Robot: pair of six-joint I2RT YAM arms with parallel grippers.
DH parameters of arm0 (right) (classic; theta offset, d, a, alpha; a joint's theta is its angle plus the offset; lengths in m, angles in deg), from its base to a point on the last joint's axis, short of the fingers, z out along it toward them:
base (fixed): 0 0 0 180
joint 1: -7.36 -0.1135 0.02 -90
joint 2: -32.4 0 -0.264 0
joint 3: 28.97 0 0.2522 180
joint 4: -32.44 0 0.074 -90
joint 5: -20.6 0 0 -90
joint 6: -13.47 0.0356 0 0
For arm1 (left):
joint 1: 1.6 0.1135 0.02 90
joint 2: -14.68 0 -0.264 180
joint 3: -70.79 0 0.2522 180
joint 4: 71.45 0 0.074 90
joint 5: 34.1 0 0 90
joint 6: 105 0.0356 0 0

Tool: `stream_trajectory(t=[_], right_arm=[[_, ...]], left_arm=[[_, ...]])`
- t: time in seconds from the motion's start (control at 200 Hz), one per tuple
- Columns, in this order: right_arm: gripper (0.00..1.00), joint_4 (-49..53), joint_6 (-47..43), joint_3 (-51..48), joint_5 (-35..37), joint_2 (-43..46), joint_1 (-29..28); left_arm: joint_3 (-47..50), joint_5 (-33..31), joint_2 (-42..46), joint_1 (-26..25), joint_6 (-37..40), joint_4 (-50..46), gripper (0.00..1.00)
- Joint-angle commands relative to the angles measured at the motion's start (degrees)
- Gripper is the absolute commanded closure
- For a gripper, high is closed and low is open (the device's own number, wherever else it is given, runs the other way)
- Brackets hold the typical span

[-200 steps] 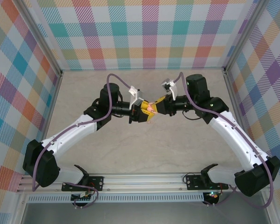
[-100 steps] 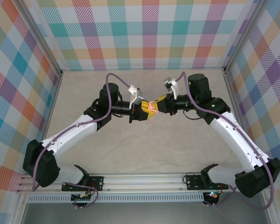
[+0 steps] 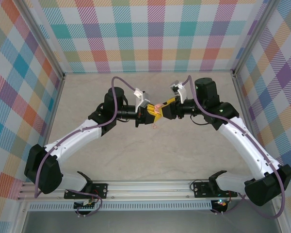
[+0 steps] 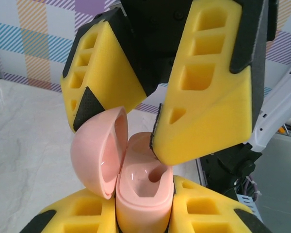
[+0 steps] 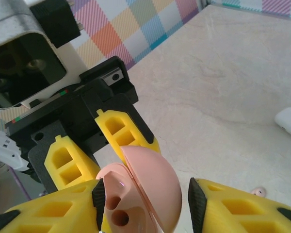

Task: Insert the wireless bluetooth earbuds into the charging case

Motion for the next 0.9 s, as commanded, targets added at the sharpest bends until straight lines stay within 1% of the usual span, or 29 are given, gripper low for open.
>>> stream_trajectory(t=[0.0,0.08,0.185,0.43,0.565,0.665,0.805,0.895], right_arm=[[0.48,0.29,0.52,-0.61,4.14,0.97,-0.25],[0.45,0.34,0.86,-0.7,6.15,1.0,-0.25],[0.45,-0.21,1.59,-1.39,8.87,1.94,-0.29],[0.44,0.35,5.02,-3.14,23.13,4.04,0.41],[0.43,3.92,6.71,-3.51,29.82,0.64,1.32],[0.43,6.09,7.54,-3.34,29.8,-4.53,1.58],[0.43,6.51,7.16,-3.48,24.26,-12.98,1.6],[0.45,6.5,6.04,-2.63,21.28,-18.23,1.51]], left_arm=[[0.89,-1.04,-0.21,-0.11,0.27,0.39,0.96],[1.51,-1.42,0.03,-0.09,-0.02,0.7,0.96],[2.51,-2.44,0.38,0.26,-0.11,0.41,0.96],[6.89,-4.17,2.78,1.5,-0.57,0.94,0.96],[9.27,-5.17,5.24,1.67,-0.55,0.6,0.96],[10.72,-5.39,7.55,1.71,-0.72,0.16,0.96],[12.47,-5.3,10.72,1.59,-0.72,-1.58,0.96],[13.69,-5.28,12.91,1.41,-0.91,-2.26,0.95]])
